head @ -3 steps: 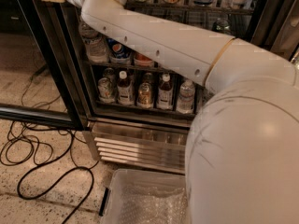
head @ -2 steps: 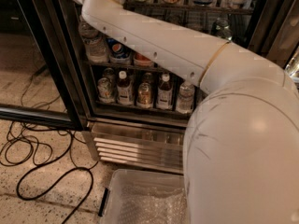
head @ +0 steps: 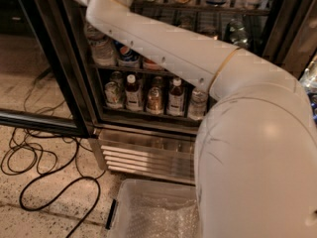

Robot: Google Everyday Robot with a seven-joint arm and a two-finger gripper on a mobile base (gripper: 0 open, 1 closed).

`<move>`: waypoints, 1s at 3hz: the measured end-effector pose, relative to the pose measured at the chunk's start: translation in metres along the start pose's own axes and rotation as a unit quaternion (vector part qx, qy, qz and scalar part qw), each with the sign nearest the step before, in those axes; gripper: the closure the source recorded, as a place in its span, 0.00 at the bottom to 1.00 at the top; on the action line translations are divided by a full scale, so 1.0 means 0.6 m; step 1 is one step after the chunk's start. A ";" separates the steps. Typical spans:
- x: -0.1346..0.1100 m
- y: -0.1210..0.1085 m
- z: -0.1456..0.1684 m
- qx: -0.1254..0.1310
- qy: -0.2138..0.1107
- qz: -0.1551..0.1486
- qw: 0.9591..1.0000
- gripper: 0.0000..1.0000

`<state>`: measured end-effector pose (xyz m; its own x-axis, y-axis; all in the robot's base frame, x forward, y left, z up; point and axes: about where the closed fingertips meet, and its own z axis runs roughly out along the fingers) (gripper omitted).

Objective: Pick coke can from top shelf of fridge

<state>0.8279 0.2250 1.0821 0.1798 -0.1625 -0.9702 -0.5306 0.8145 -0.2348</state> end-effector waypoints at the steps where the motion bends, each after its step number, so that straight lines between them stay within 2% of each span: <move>1: -0.004 -0.005 0.004 0.014 -0.005 -0.015 1.000 0.19; 3: 0.015 -0.004 -0.015 0.074 -0.005 -0.021 0.997 0.18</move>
Offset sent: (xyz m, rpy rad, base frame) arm -0.0247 -0.0131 -0.0166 -0.0814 -0.1997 -0.2286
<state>0.8234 0.2164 1.0733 0.2082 -0.1940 -0.9587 -0.3951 0.8800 -0.2638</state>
